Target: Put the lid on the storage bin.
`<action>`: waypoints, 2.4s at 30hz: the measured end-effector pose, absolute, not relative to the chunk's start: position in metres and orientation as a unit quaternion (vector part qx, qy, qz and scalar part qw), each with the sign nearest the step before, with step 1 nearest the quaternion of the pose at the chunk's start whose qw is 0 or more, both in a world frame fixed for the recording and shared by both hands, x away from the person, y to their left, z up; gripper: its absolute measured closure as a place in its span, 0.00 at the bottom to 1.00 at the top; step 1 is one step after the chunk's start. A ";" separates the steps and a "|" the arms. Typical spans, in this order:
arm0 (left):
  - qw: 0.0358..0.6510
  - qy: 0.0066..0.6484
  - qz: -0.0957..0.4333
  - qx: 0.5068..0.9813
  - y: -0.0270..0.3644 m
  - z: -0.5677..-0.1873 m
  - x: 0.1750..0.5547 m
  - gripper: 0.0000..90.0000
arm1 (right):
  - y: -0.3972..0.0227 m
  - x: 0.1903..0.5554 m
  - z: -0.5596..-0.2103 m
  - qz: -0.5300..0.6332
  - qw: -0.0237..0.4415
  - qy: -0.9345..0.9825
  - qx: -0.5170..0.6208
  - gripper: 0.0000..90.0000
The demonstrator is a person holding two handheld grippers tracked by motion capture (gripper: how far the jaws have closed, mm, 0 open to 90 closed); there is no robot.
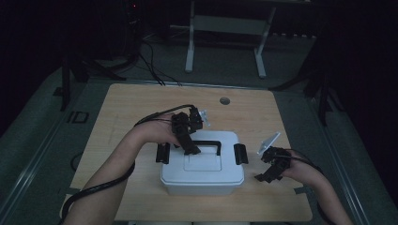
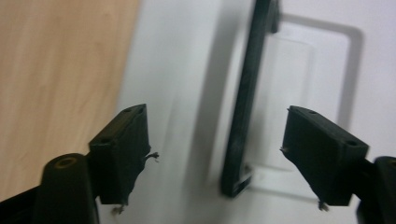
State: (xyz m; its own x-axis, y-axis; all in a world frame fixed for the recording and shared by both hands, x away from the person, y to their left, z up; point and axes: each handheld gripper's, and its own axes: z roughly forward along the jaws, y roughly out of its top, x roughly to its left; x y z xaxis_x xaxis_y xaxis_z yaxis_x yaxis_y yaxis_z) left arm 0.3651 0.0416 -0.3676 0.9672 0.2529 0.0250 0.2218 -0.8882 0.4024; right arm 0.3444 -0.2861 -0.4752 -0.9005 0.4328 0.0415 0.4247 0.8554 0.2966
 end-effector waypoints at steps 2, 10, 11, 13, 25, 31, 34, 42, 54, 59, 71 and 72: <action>0.222 0.132 0.048 0.965 0.050 -0.366 0.365 0.18 | -0.286 0.345 -0.475 0.150 0.016 0.963 0.224 0.19; 0.270 0.158 0.077 0.946 0.083 -0.367 0.365 0.15 | -0.286 0.345 -0.476 0.150 0.019 0.962 0.229 0.19; 0.275 0.162 0.082 0.944 0.087 -0.368 0.364 0.15 | -0.287 0.345 -0.476 0.151 0.019 0.962 0.228 0.19; 0.286 0.170 0.086 0.939 0.093 -0.369 0.364 0.15 | -0.287 0.346 -0.477 0.153 0.019 0.961 0.230 0.19; 0.318 0.216 0.095 0.918 0.143 -0.385 0.356 0.15 | -0.292 0.345 -0.478 0.153 0.019 0.959 0.239 0.19; 0.333 0.238 0.093 0.907 0.168 -0.393 0.351 0.15 | -0.293 0.345 -0.479 0.156 0.019 0.958 0.241 0.18; 0.334 0.245 0.099 0.905 0.176 -0.396 0.348 0.15 | -0.293 0.344 -0.480 0.161 0.018 0.957 0.240 0.18; 0.339 0.272 0.091 0.896 0.206 -0.415 0.337 0.15 | -0.294 0.344 -0.482 0.165 0.021 0.955 0.246 0.18; 0.364 0.316 0.087 0.872 0.239 -0.455 0.320 0.15 | -0.296 0.343 -0.490 0.180 0.034 0.947 0.263 0.18; 0.366 0.332 0.081 0.865 0.248 -0.476 0.312 0.15 | -0.304 0.345 -0.494 0.201 0.050 0.935 0.287 0.18; 0.391 0.370 0.099 0.837 0.262 -0.507 0.297 0.15 | -0.316 0.344 -0.508 0.243 0.069 0.909 0.332 0.15; 0.388 0.377 0.108 0.834 0.264 -0.512 0.295 0.15 | -0.317 0.344 -0.511 0.244 0.073 0.906 0.337 0.15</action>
